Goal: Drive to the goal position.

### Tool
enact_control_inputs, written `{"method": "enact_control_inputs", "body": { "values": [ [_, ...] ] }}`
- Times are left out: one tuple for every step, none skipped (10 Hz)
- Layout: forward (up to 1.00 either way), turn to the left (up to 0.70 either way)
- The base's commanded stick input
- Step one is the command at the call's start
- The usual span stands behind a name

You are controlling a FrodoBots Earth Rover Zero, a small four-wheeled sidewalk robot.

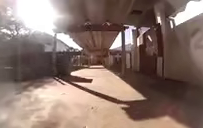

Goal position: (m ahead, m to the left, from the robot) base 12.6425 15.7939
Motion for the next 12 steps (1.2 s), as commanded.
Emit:
{"method": "enact_control_inputs", "body": {
  "values": [
    [0.5,0.0],
    [0.5,0.0],
    [0.5,0.0],
    [0.5,0.0],
    [0.5,0.0],
    [0.5,0.0],
    [0.5,0.0],
    [0.5,0.0],
    [0.5,0.0],
    [0.5,0.0],
    [0.5,0.0],
    [0.5,0.0]
  ]
}}
